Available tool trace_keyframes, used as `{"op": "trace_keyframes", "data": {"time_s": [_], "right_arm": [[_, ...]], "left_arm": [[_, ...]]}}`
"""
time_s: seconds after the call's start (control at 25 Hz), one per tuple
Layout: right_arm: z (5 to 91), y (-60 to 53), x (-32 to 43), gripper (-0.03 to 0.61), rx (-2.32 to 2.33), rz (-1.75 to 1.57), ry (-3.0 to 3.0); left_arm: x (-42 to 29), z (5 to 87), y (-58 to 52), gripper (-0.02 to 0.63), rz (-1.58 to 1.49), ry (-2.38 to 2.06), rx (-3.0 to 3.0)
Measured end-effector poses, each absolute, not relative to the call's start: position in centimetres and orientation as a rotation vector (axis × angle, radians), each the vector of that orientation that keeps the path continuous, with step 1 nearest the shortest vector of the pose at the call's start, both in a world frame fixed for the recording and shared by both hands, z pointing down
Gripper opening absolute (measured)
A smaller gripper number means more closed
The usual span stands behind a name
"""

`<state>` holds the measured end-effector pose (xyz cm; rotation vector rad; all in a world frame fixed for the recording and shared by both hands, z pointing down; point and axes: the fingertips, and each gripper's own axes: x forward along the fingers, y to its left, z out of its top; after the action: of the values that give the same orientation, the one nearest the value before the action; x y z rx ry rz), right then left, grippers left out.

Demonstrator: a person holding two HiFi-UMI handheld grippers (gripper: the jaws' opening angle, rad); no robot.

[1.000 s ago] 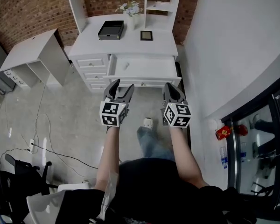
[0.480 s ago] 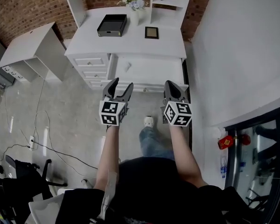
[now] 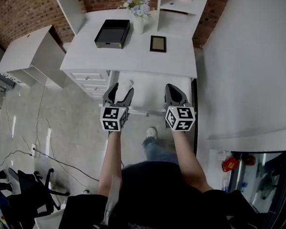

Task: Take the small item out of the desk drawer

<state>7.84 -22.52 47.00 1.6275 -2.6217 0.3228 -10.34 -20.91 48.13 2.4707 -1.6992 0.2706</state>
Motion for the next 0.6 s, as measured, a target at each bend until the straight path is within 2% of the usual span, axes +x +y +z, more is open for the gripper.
{"op": "trace_keyframes", "data": {"time_s": [0.28, 0.6], "right_arm": [[48.0, -31.7, 4.6, -0.002, 1.449, 0.321, -2.661], [50.3, -35.7, 1.4, -0.002, 1.322, 0.373, -2.662]], "left_arm": [[-11.3, 51.6, -29.0, 0.276, 0.341, -1.731, 2.349], [-13.1, 54.8, -32.3, 0.276, 0.376, -1.721, 2.244]]}}
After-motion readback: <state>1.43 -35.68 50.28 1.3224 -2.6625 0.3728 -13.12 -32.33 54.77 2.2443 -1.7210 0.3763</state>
